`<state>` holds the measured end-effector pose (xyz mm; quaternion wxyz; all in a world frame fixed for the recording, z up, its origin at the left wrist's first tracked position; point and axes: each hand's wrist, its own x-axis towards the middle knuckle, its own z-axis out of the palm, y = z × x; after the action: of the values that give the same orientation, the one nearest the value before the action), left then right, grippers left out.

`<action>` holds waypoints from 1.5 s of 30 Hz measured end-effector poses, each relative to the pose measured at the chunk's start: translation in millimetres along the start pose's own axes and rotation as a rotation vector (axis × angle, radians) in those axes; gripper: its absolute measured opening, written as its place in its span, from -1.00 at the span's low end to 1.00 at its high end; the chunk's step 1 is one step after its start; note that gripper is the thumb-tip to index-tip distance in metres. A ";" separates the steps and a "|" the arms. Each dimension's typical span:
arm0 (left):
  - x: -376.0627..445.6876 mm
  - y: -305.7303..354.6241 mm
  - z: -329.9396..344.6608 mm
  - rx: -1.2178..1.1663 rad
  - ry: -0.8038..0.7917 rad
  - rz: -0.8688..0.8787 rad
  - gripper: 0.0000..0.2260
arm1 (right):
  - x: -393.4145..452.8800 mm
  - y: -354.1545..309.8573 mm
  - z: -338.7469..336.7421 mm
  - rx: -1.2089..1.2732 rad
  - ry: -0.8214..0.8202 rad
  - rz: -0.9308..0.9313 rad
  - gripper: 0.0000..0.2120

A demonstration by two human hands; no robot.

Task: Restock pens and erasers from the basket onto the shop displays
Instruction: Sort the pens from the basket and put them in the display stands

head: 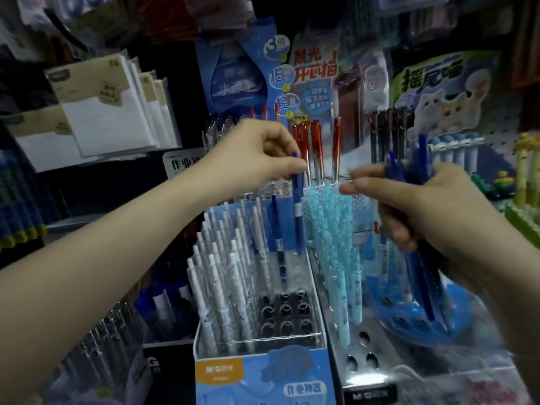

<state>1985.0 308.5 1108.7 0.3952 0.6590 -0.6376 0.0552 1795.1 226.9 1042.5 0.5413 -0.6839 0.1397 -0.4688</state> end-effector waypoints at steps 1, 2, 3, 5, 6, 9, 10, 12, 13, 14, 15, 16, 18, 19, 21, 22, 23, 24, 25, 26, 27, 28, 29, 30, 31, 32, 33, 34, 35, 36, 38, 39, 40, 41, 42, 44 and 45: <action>-0.7 -0.5 3.2 0.063 -0.017 0.020 -0.89 | -5.8 4.9 -0.7 0.027 0.007 0.022 -0.87; -0.9 -0.8 5.9 0.104 -0.023 0.032 -0.88 | -10.7 10.1 -1.3 0.055 0.006 0.039 -0.85; -0.7 -1.1 7.4 0.127 -0.022 0.039 -0.88 | -14.8 15.2 -2.2 0.078 -0.001 0.051 -0.78; 0.9 -1.5 8.2 0.150 -0.010 0.050 -0.88 | -21.4 22.7 -4.1 0.105 -0.015 0.064 -0.68; 1.6 -1.8 8.1 0.152 -0.006 0.051 -0.88 | -23.7 25.0 -4.5 0.123 -0.015 0.066 -0.71; 1.2 -4.0 11.0 0.151 -0.059 0.033 -0.88 | -27.4 30.6 -5.6 0.190 0.006 0.079 -0.84; 0.2 -5.3 13.2 0.179 -0.097 0.026 -0.88 | -28.0 32.0 -5.8 0.216 0.008 0.087 -0.85; -1.9 -8.0 16.5 0.282 -0.146 0.032 -0.87 | -28.4 34.0 -5.3 0.290 -0.017 0.111 -0.85; -2.5 -8.8 16.8 0.334 -0.149 0.047 -0.86 | -29.0 33.9 -4.3 0.342 -0.048 0.129 -0.84; -2.3 -9.2 16.3 0.384 -0.142 0.069 -0.85 | -29.5 33.6 -2.7 0.399 -0.087 0.151 -0.81; -1.6 -8.8 15.3 0.429 -0.133 0.091 -0.85 | -30.3 32.9 -0.4 0.458 -0.136 0.174 -0.78; -0.7 -8.0 14.7 0.468 -0.129 0.106 -0.84 | -31.3 31.7 2.5 0.512 -0.194 0.195 -0.76; 0.6 -7.1 14.7 0.494 -0.147 0.090 -0.85 | -33.5 28.7 8.6 0.621 -0.321 0.235 -0.77; 1.3 -7.4 15.5 0.491 -0.168 0.064 -0.85 | -34.3 28.2 10.9 0.675 -0.379 0.252 -0.76; 1.8 -9.6 18.3 0.511 -0.219 0.021 -0.85 | -36.0 27.8 15.1 0.759 -0.471 0.268 -0.74; 1.5 -10.7 19.1 0.518 -0.236 0.011 -0.85 | -36.7 27.0 17.5 0.787 -0.497 0.268 -0.75; 1.1 -11.4 18.9 0.513 -0.241 0.005 -0.85 | -37.5 26.5 19.7 0.806 -0.505 0.267 -0.75; 0.2 -11.3 18.2 0.507 -0.246 -0.002 -0.85 | -38.1 26.1 21.4 0.815 -0.503 0.268 -0.77; -1.3 -10.2 17.3 0.510 -0.253 -0.004 -0.85 | -39.1 25.8 22.5 0.802 -0.496 0.268 -0.80; -3.9 -7.6 16.6 0.526 -0.248 0.004 -0.84 | -40.0 25.7 23.2 0.769 -0.498 0.266 -0.85; -7.4 -4.0 15.6 0.538 -0.213 0.026 -0.82 | -40.9 25.7 23.5 0.724 -0.510 0.266 -0.88; -12.6 1.0 14.5 0.501 -0.149 0.053 -0.81 | -41.6 26.2 23.2 0.680 -0.527 0.269 -0.85; -20.0 8.1 13.0 0.390 -0.087 0.063 -0.82 | -42.5 26.2 22.8 0.655 -0.542 0.272 -0.83; -29.3 16.8 11.7 0.225 -0.063 0.060 -0.82 | -43.0 26.2 23.2 0.644 -0.546 0.276 -0.84; -40.2 26.5 10.8 0.074 -0.083 0.049 -0.79 | -43.5 25.4 24.1 0.638 -0.545 0.277 -0.85; -50.8 35.0 10.9 -0.025 -0.143 0.038 -0.75 | -44.1 24.7 25.7 0.639 -0.544 0.272 -0.86; -60.4 41.2 12.3 -0.067 -0.208 0.030 -0.74 | -44.8 24.5 27.6 0.639 -0.541 0.266 -0.88; -68.4 44.9 14.7 -0.093 -0.249 0.017 -0.76 | -45.0 24.7 30.0 0.638 -0.536 0.256 -0.89; -73.4 45.9 16.9 -0.106 -0.252 -0.007 -0.79 | -45.6 25.5 32.4 0.633 -0.527 0.245 -0.87; -76.3 45.5 17.9 -0.121 -0.240 -0.040 -0.82 | -46.1 26.4 35.0 0.629 -0.521 0.238 -0.84; -78.3 42.5 16.5 -0.176 -0.250 -0.103 -0.83 | -47.6 27.3 40.3 0.630 -0.516 0.236 -0.81; -79.2 41.1 14.8 -0.211 -0.276 -0.128 -0.83 | -48.6 27.3 42.7 0.642 -0.518 0.245 -0.82; -80.3 39.9 12.7 -0.245 -0.301 -0.147 -0.82 | -49.3 27.1 44.8 0.656 -0.526 0.257 -0.83; -81.4 38.0 10.5 -0.272 -0.322 -0.160 -0.81 | -49.9 26.4 46.4 0.658 -0.541 0.266 -0.84; -82.7 36.3 7.8 -0.297 -0.344 -0.173 -0.80 | -50.1 26.5 47.6 0.650 -0.561 0.271 -0.84; -84.6 33.2 -0.7 -0.339 -0.375 -0.187 -0.81 | -50.4 26.0 47.1 0.661 -0.582 0.284 -0.85; -84.9 31.7 -8.1 -0.353 -0.359 -0.189 -0.82 | -51.1 26.0 44.2 0.700 -0.572 0.293 -0.85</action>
<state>1945.1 384.9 1079.6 0.3878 0.6359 -0.6327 -0.2118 1811.8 279.7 996.0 0.8165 -0.5349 -0.0863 -0.1993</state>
